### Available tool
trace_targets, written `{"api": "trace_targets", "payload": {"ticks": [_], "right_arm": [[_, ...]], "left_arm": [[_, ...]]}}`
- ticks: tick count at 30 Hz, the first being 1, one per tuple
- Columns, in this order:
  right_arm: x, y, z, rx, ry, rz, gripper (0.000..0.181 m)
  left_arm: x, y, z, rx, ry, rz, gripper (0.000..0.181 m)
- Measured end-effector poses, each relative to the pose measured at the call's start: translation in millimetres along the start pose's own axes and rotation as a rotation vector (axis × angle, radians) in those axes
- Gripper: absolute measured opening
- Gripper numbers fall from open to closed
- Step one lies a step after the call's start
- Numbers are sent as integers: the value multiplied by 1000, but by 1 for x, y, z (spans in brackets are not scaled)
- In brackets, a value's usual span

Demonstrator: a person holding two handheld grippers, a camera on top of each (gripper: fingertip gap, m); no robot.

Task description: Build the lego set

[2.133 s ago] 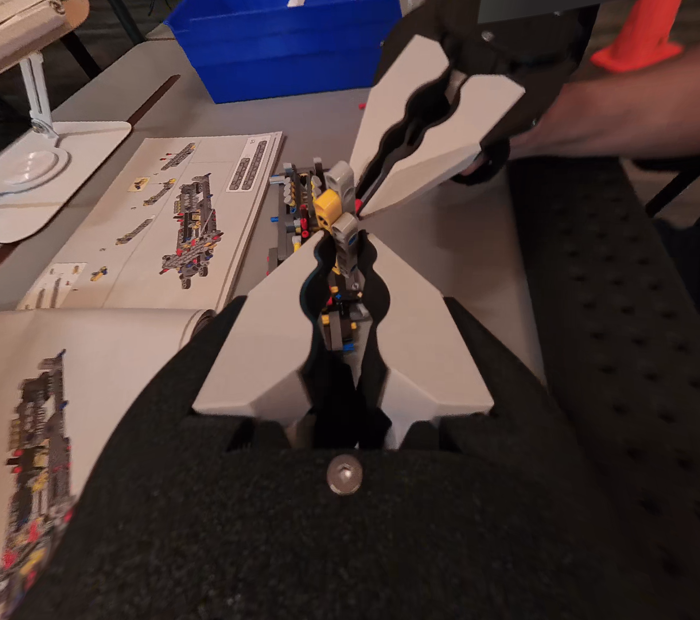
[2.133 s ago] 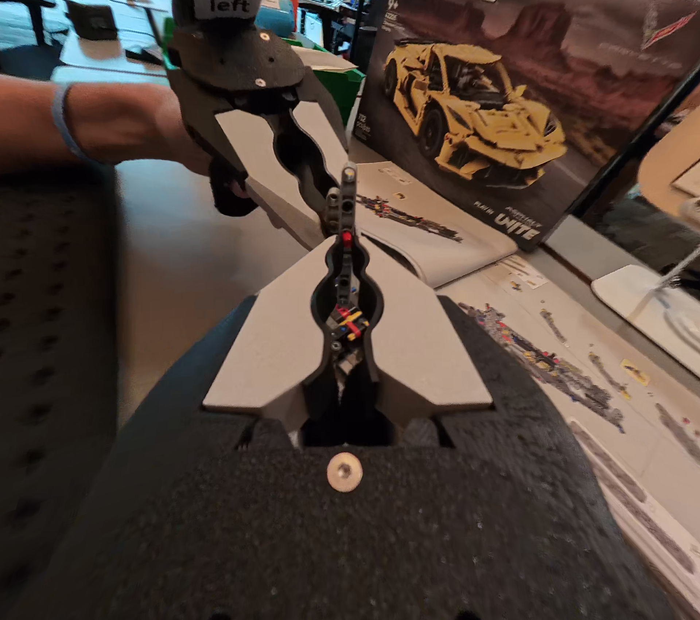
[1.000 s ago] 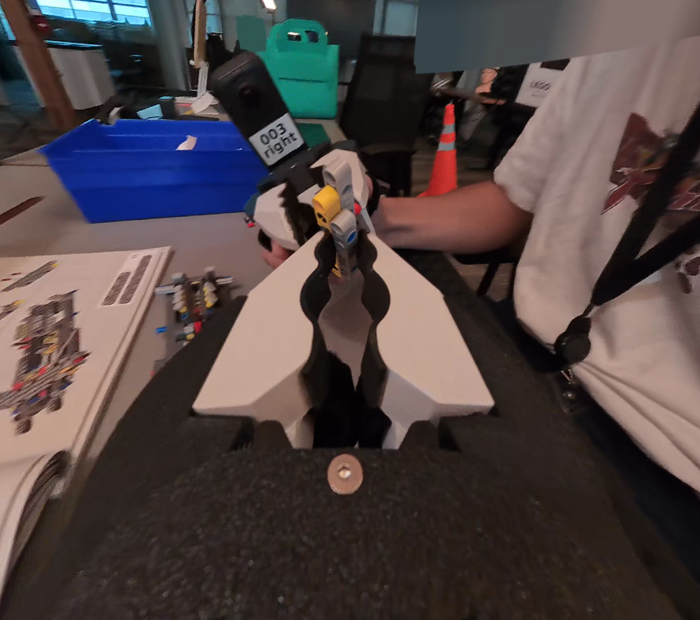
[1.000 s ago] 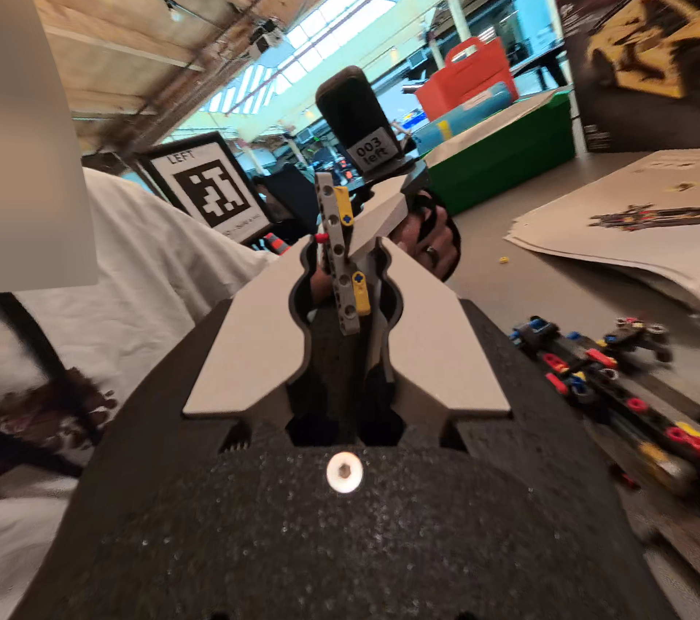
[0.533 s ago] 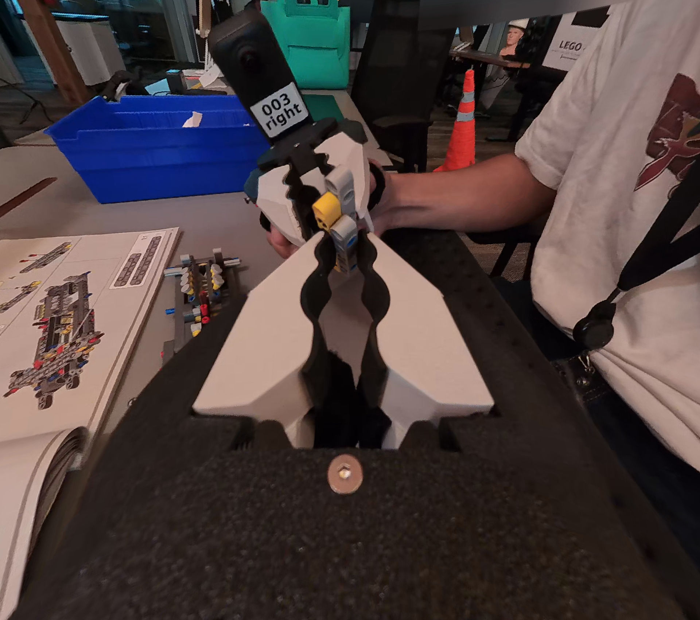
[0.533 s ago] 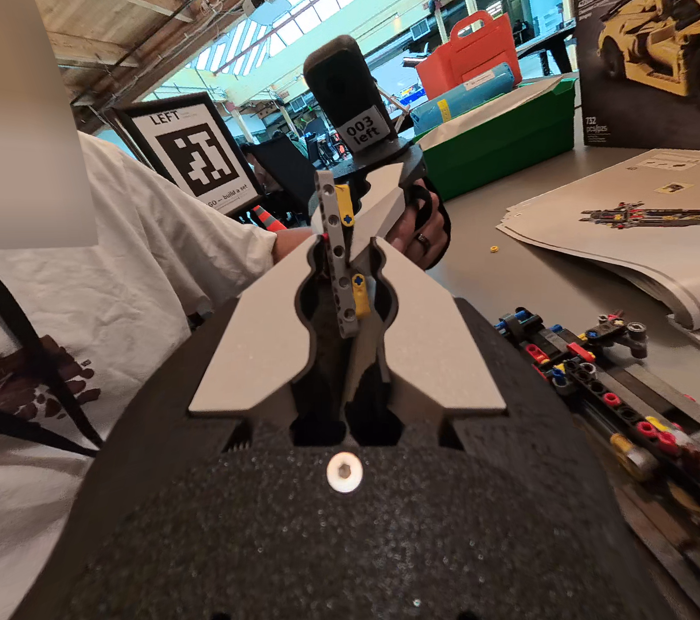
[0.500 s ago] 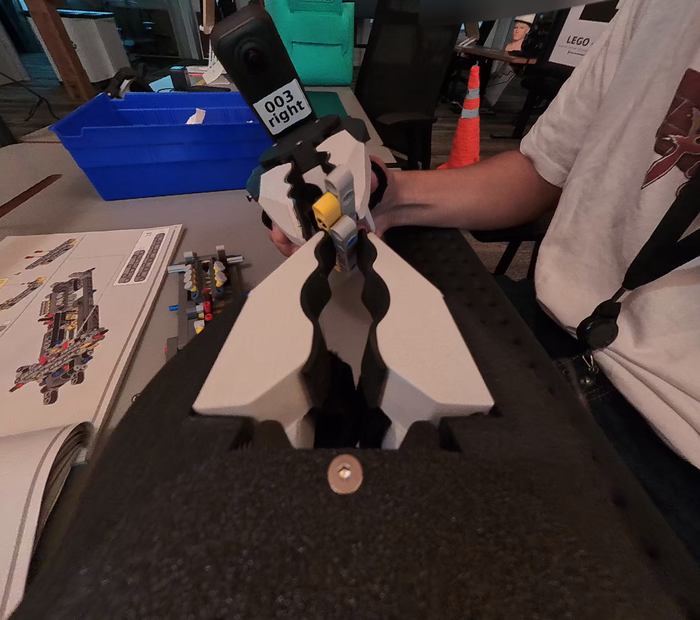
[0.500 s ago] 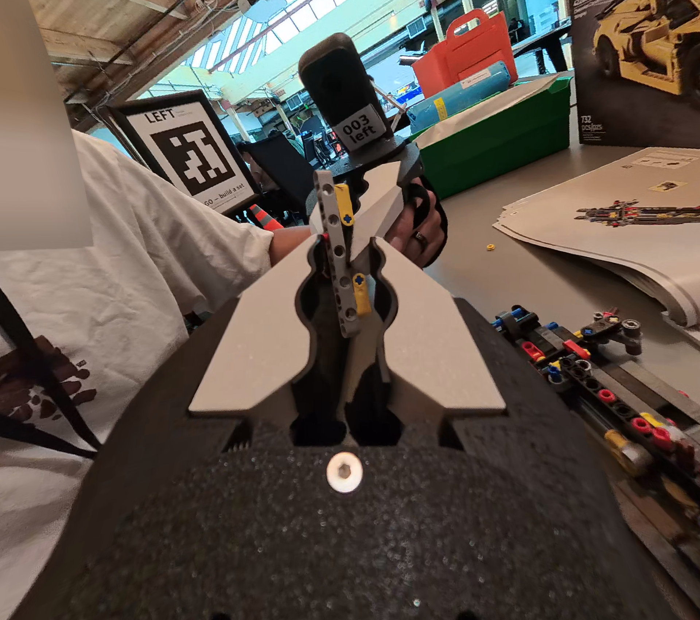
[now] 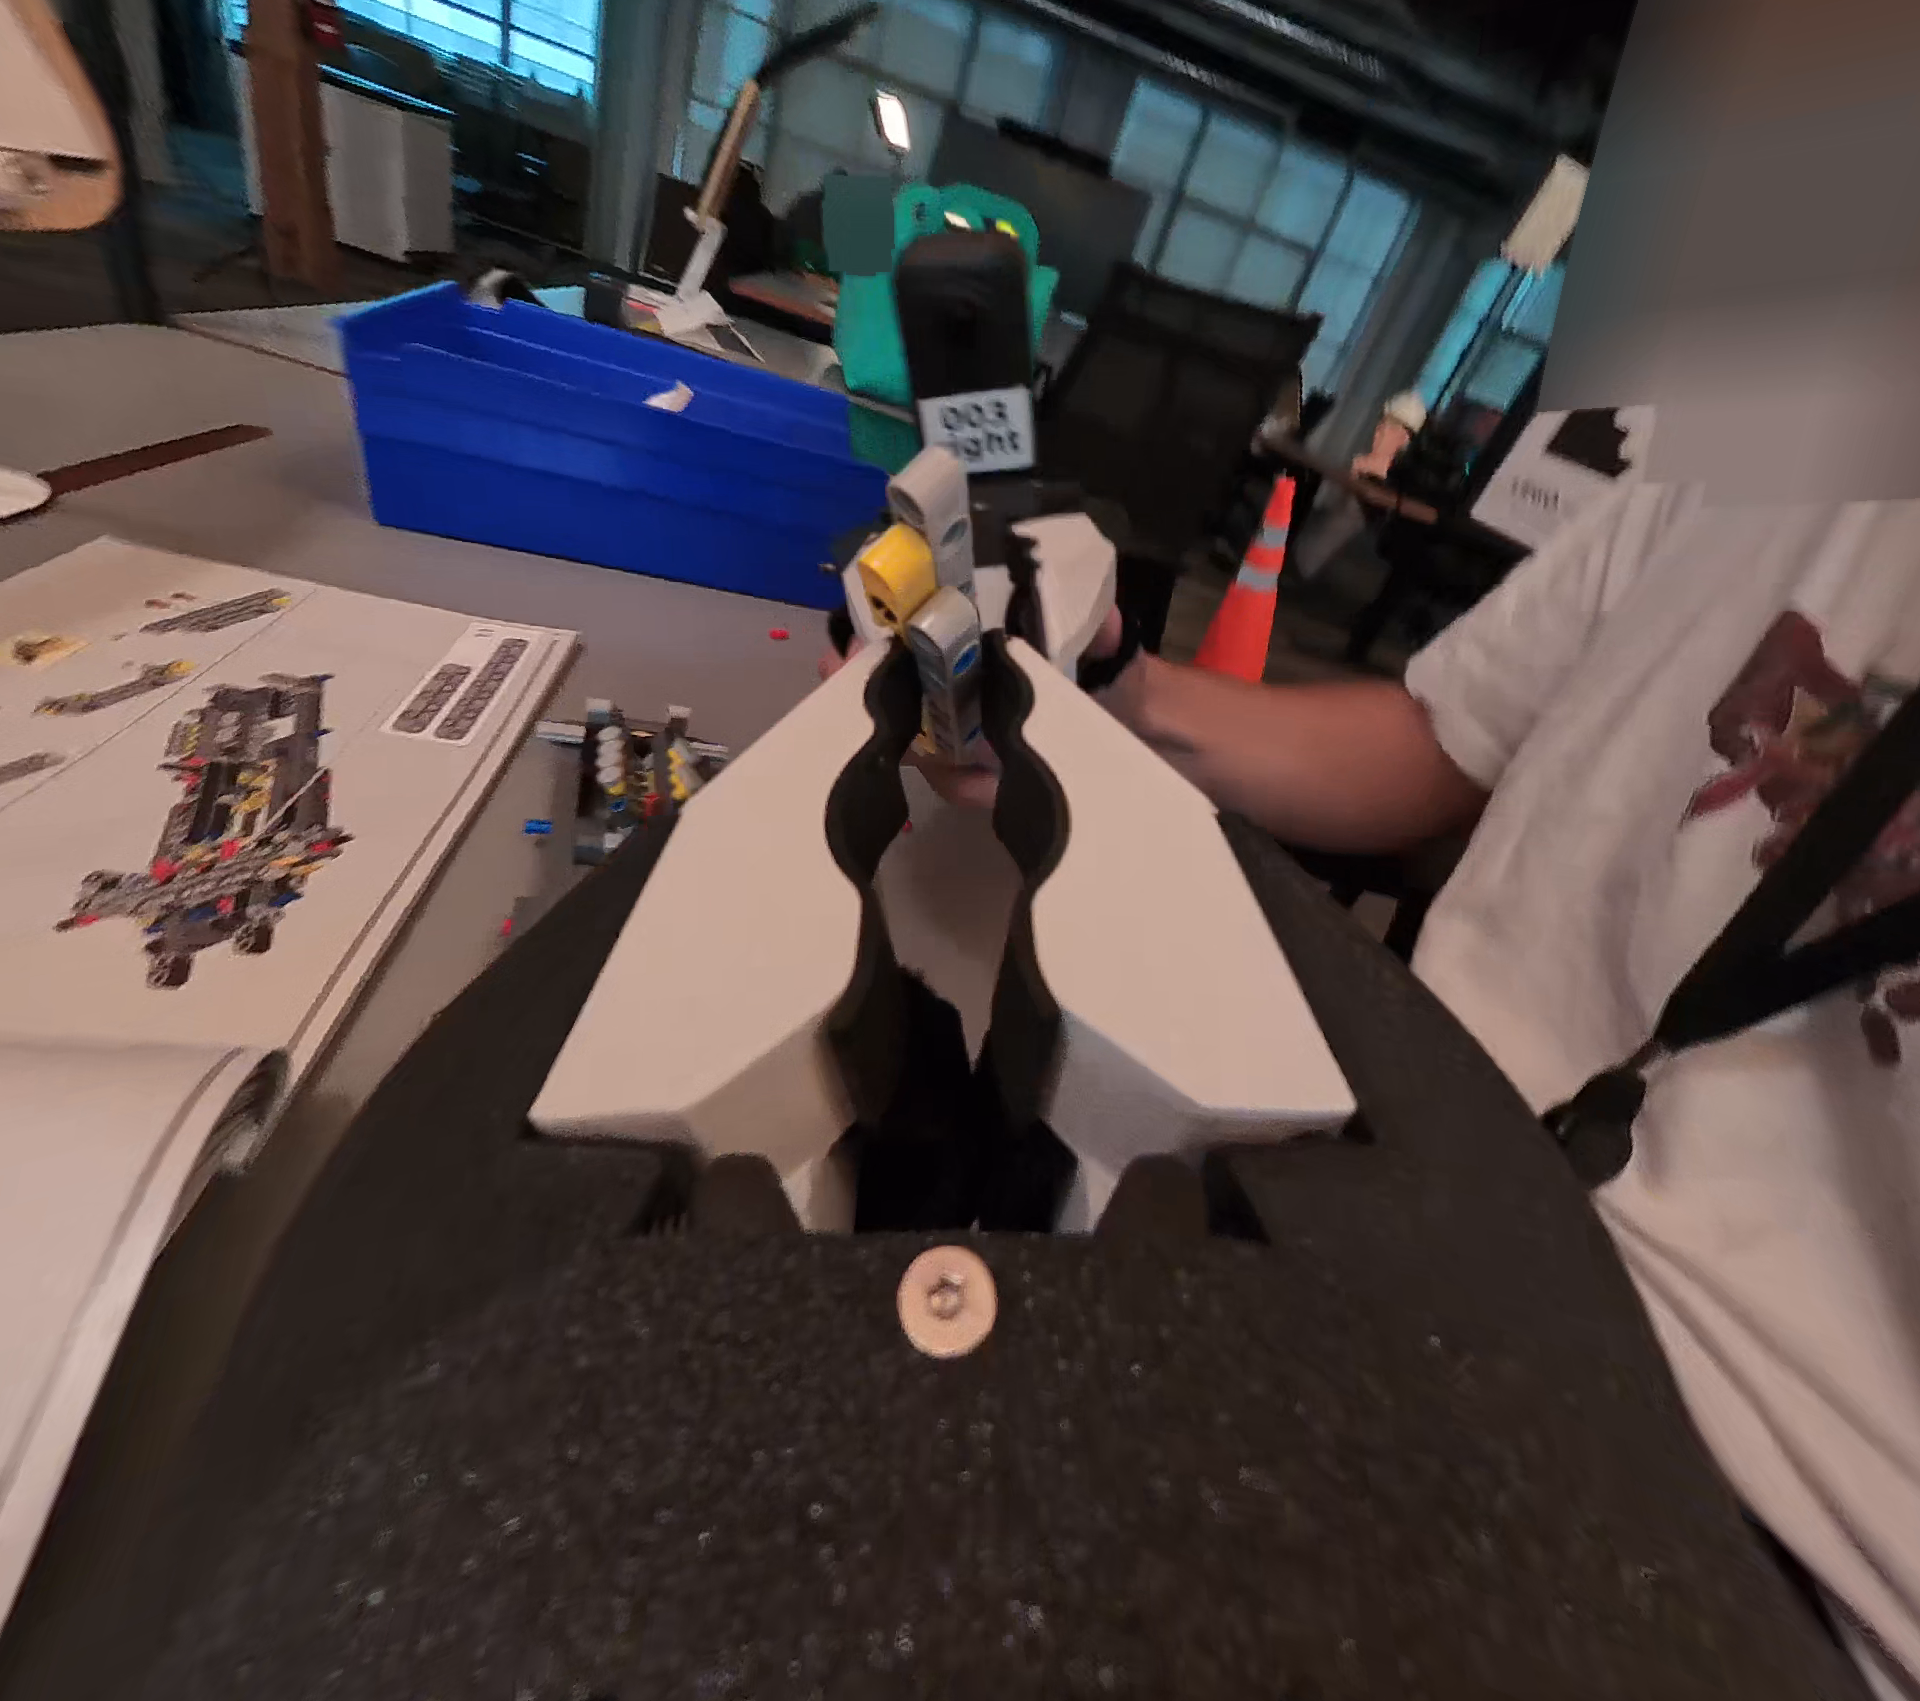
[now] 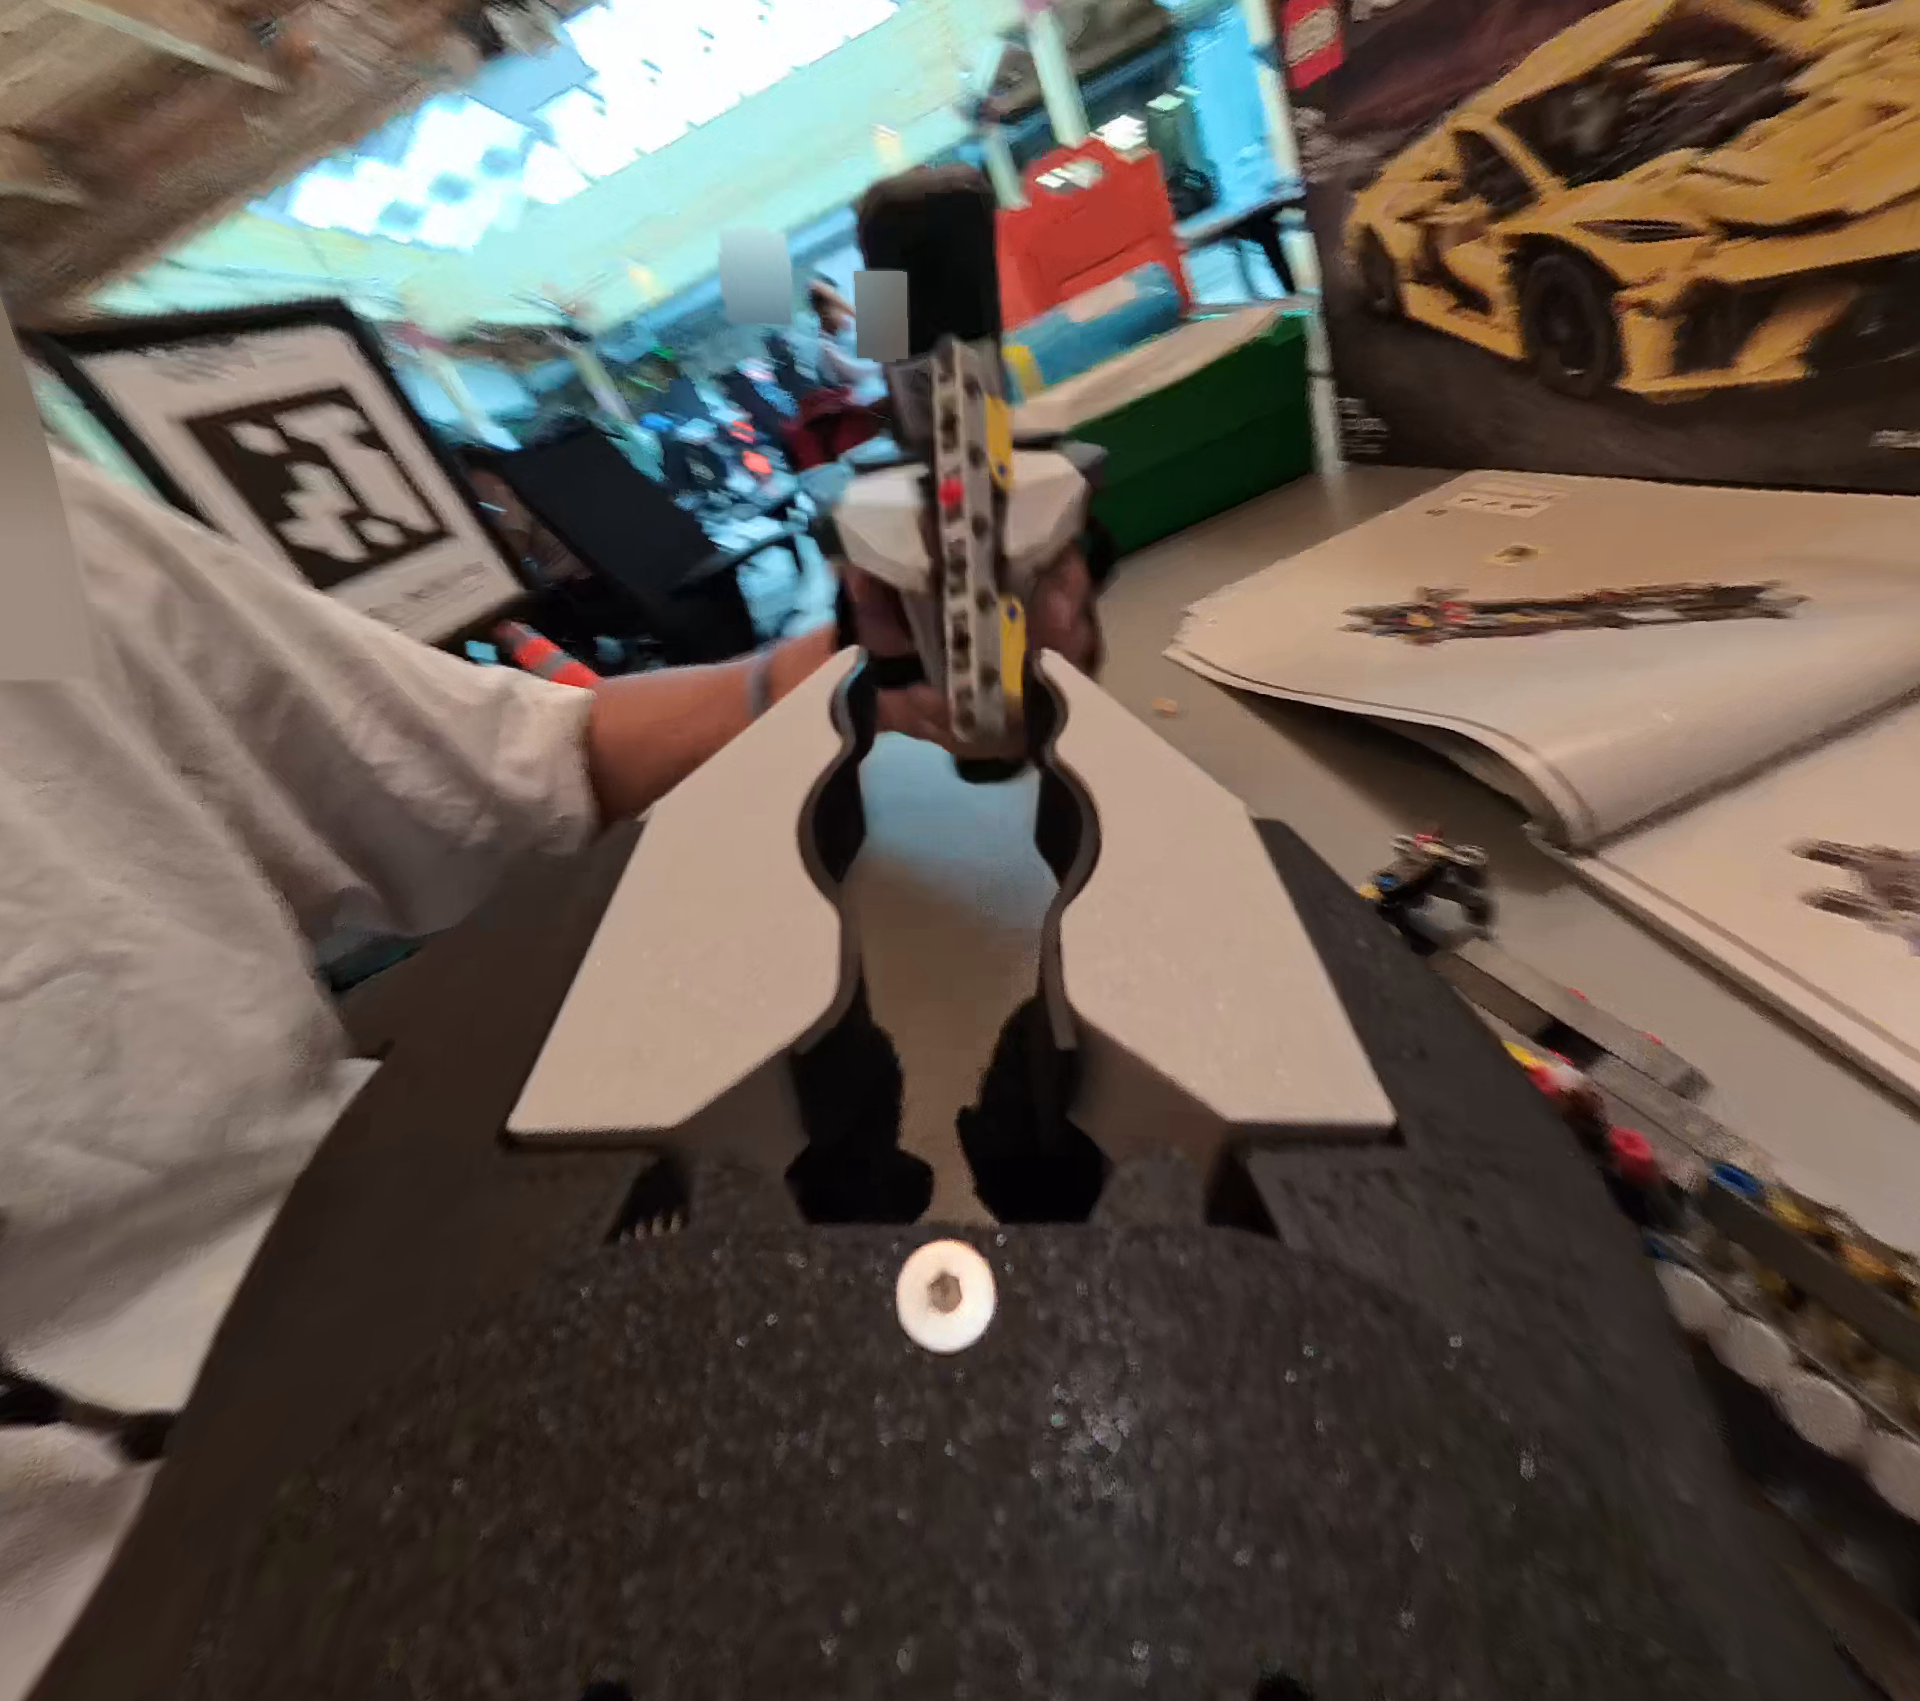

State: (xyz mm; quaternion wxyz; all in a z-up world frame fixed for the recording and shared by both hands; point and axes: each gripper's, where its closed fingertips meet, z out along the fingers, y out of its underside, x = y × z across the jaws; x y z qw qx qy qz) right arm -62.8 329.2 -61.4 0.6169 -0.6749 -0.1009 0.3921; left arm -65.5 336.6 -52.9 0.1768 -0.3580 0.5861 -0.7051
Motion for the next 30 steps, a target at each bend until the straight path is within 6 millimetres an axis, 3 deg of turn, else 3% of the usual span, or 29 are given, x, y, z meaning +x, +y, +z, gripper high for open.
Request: {"api": "trace_targets", "payload": {"ticks": [4, 8, 12, 18, 25, 27, 30], "right_arm": [[17, 4, 3, -47, 223, -241, 25], [16, 11, 5, -90, 260, -328, 10], [28, 16, 5, -133, 338, -318, 8], [39, 3, -1, -55, 447, -274, 7], [35, 1, 1, -32, 401, -244, 8], [34, -4, -11, -54, 385, -267, 14], [49, -11, -63, -272, 477, -350, 16]], "left_arm": [[-8, -2, -2, 17, -22, -64, 9], [-7, 10, 7, -36, -33, -66, 9], [-18, 14, 10, -33, -88, -102, 10], [-33, 7, 17, 81, -186, -154, 10], [-29, 5, 14, 77, -175, -137, 9], [-28, 4, 10, 58, -187, -85, 9], [-34, 9, 5, -19, -260, 17, 9]]}}
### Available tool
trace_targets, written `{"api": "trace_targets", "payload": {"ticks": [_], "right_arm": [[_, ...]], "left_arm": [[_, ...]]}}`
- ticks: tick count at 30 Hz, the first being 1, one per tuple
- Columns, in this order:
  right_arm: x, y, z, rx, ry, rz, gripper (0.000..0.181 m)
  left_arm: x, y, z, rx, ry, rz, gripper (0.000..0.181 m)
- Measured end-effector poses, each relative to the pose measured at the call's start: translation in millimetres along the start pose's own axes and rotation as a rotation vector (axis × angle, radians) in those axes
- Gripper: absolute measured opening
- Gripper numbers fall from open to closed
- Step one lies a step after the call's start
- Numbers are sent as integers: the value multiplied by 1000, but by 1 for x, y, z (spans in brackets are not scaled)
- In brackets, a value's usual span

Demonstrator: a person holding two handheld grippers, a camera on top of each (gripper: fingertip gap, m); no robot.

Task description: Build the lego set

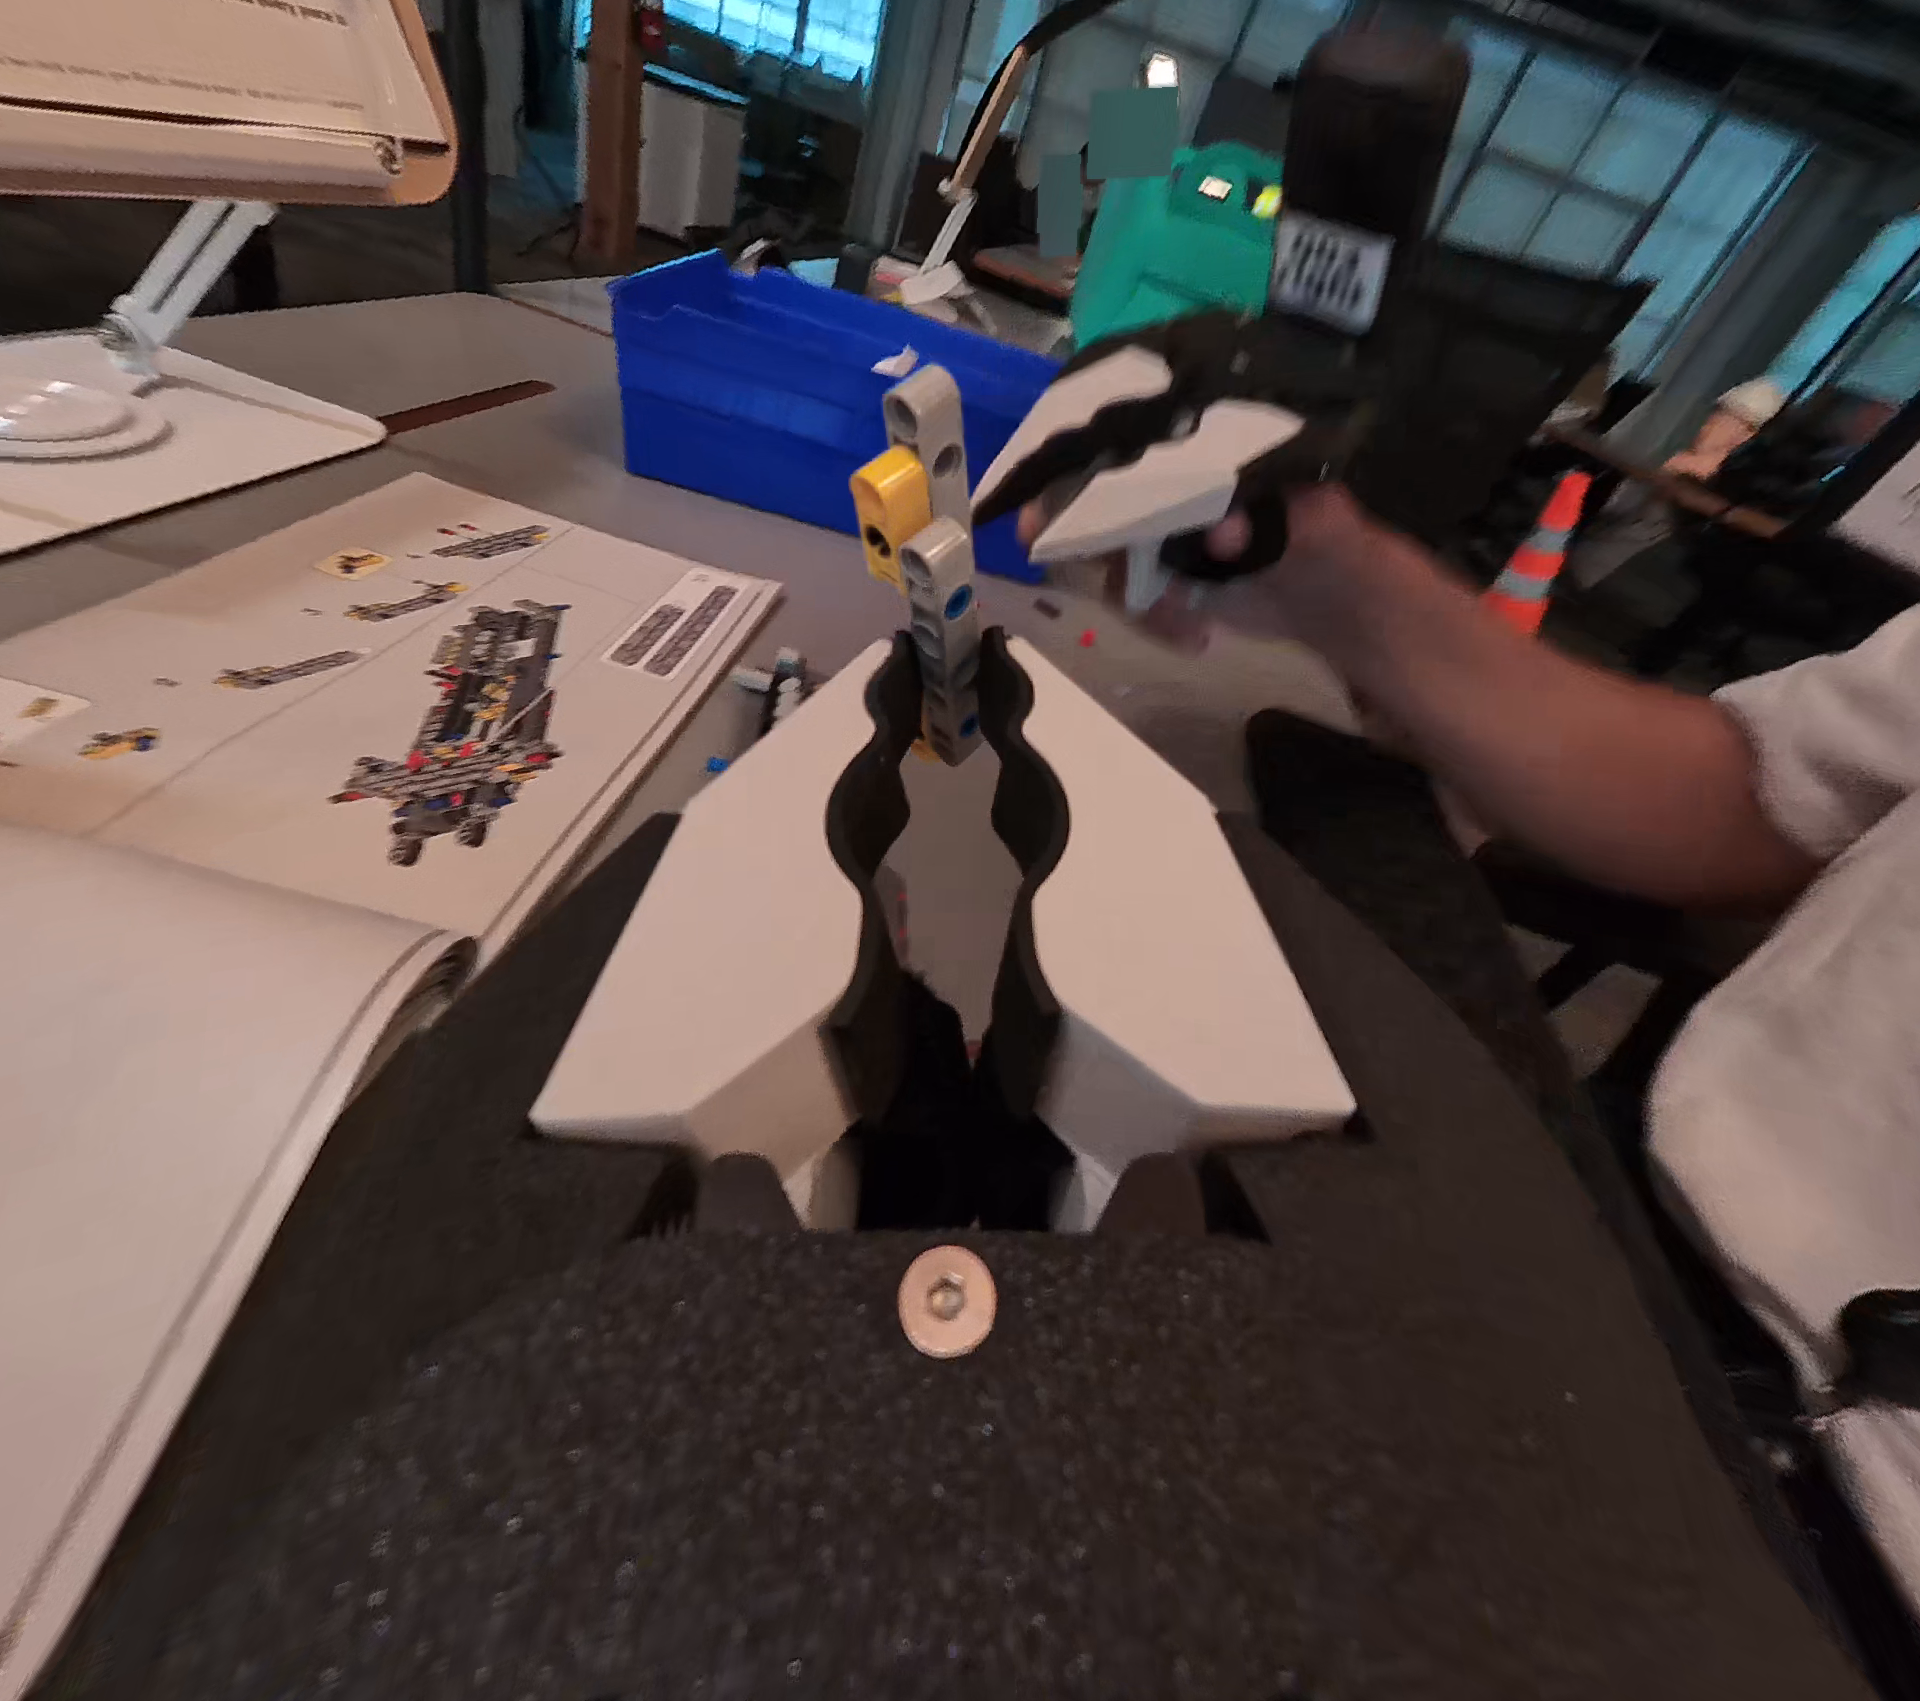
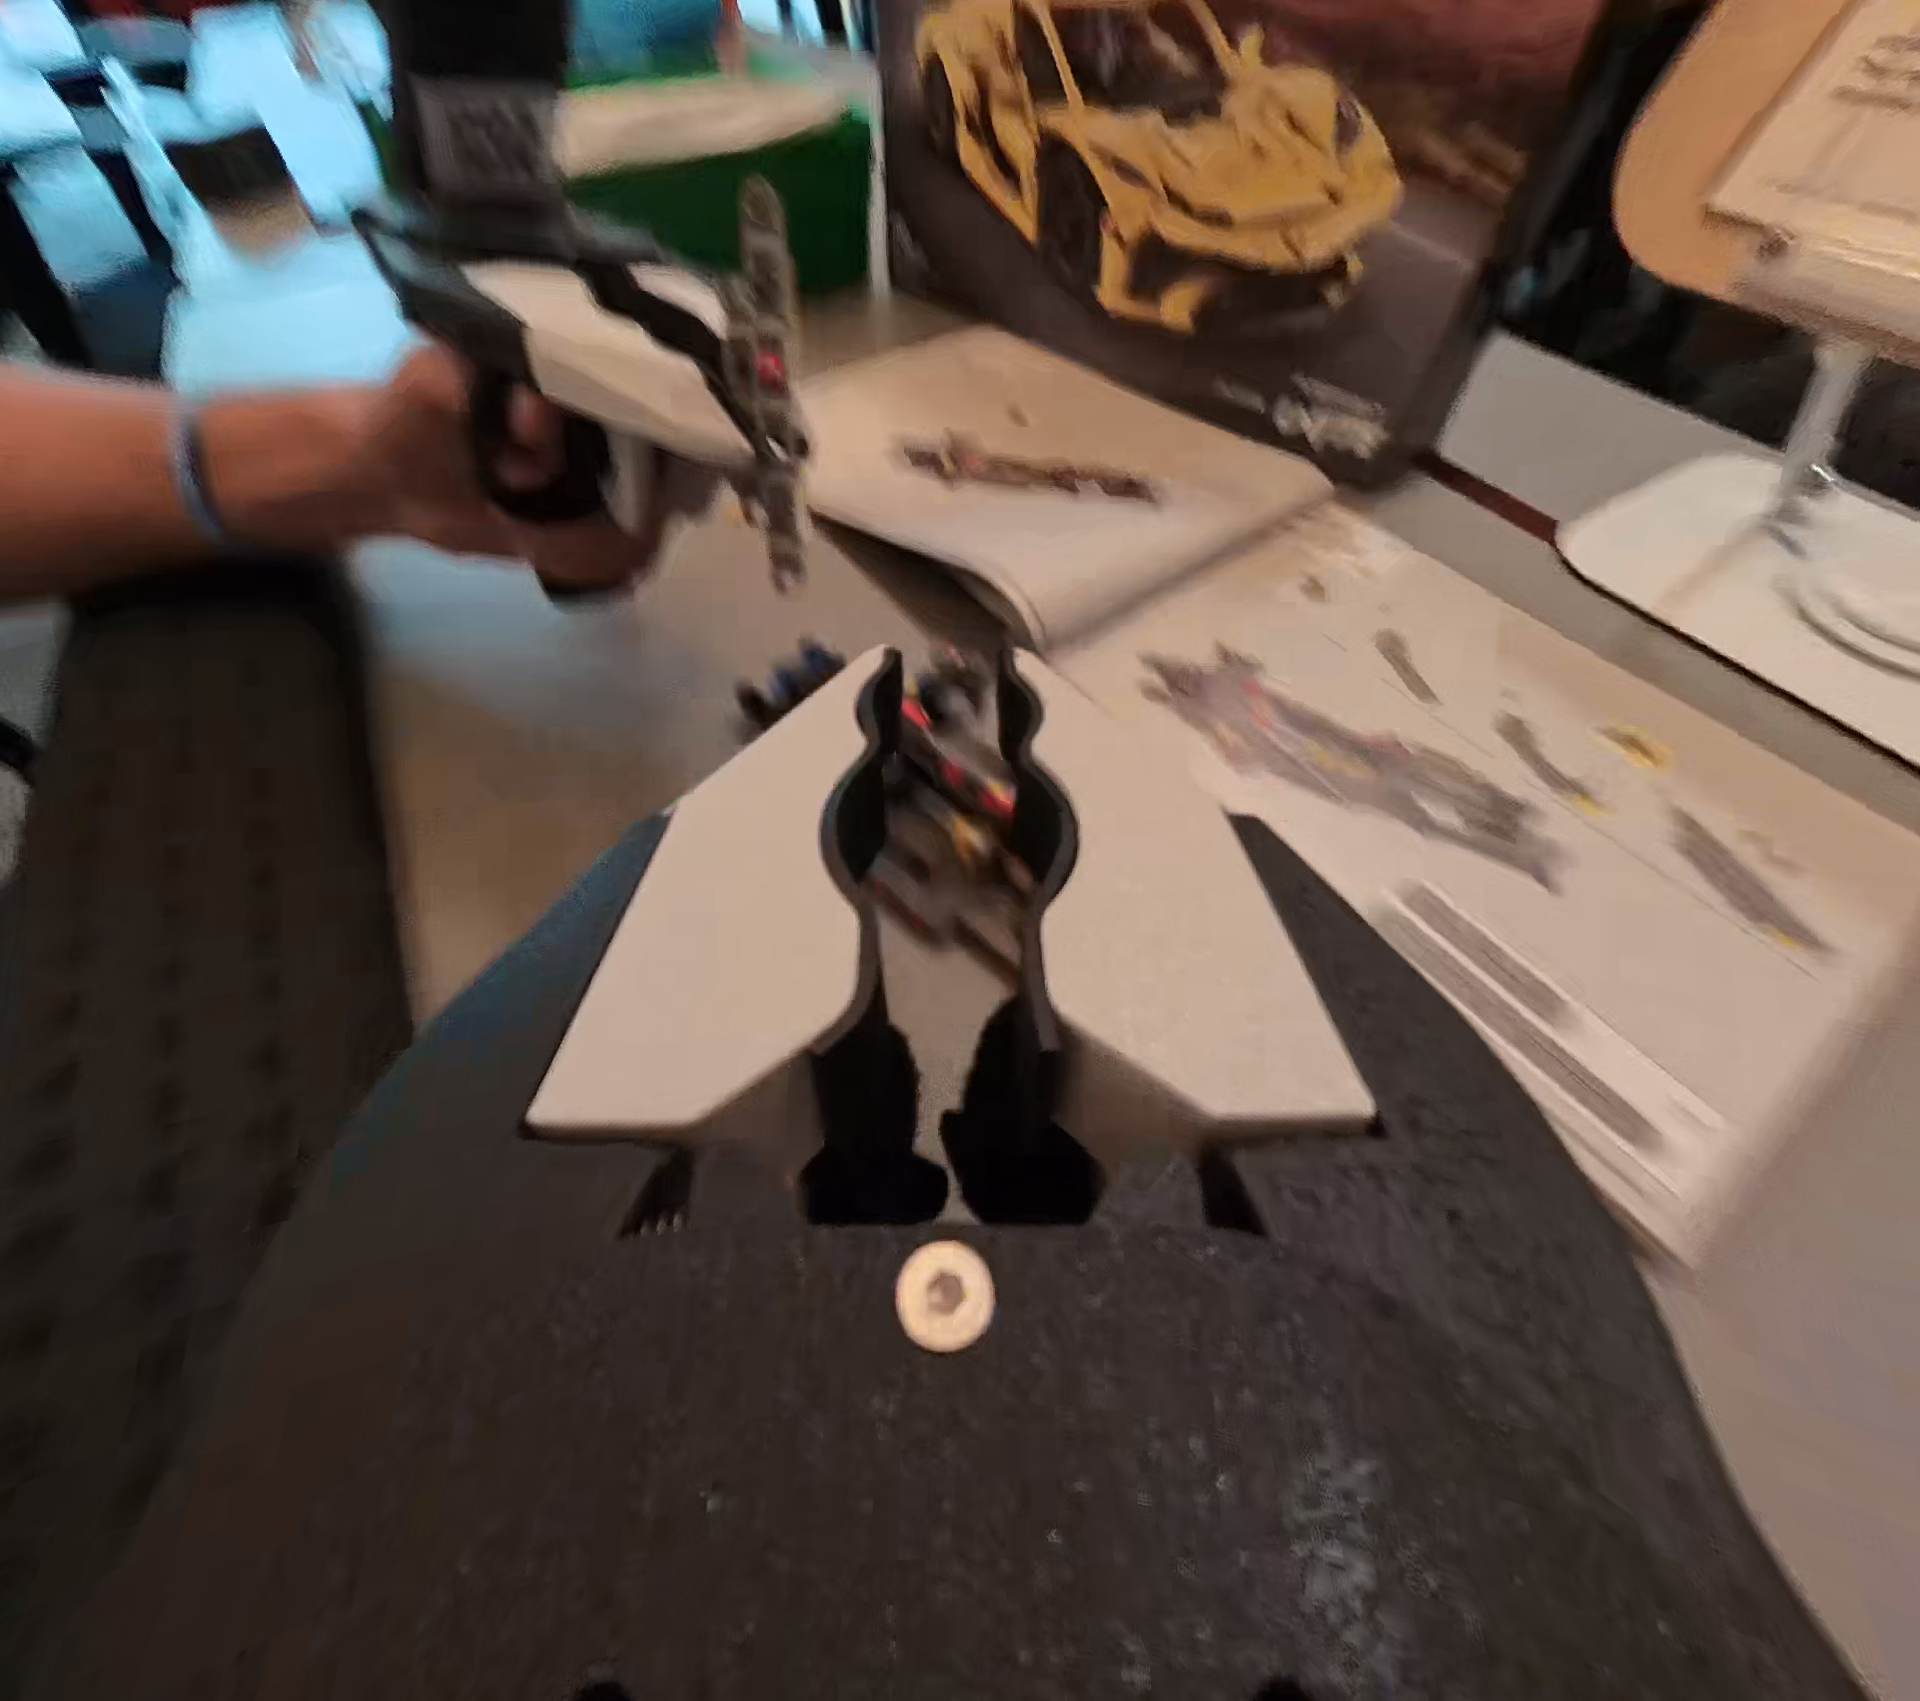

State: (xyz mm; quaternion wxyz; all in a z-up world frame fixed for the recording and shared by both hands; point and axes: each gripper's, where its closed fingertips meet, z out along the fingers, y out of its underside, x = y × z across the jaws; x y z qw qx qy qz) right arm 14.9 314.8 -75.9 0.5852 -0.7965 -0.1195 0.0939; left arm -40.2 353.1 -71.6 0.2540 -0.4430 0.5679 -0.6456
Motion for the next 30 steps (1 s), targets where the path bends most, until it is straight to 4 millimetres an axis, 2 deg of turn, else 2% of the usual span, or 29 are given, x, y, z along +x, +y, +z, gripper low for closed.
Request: {"api": "trace_targets", "payload": {"ticks": [2, 3, 5, 7, 10, 13, 18, 21, 24, 30], "right_arm": [[20, 24, -32, -190, 41, -23, 20], [27, 43, -47, -296, 60, -11, 20], [17, 79, -67, -450, 16, 31, 19], [0, 109, -74, -500, -30, 39, 18], [-9, 142, -73, -530, -39, 57, 18], [-18, 148, -66, -528, -52, 86, 19], [-12, 139, -63, -473, -44, -122, 14], [-13, 131, -57, -384, -146, -253, 6], [-13, 144, -51, -462, -265, -330, 8], [-14, 151, -50, -481, -430, -249, 13]], "left_arm": [[-6, 9, 3, -59, -60, 72, 9], [-8, 14, 5, -88, -88, 109, 9], [-8, 23, 9, -133, -109, 167, 9], [-4, 26, 12, -144, -101, 174, 9], [0, 31, 15, -169, -83, 156, 9], [0, 36, 16, -194, -85, 163, 9], [5, 38, 17, -205, -60, 151, 9], [9, 45, 19, -239, -32, 153, 9], [17, 53, 22, -270, 3, 167, 9], [24, 62, 24, -306, 34, 197, 9]]}}
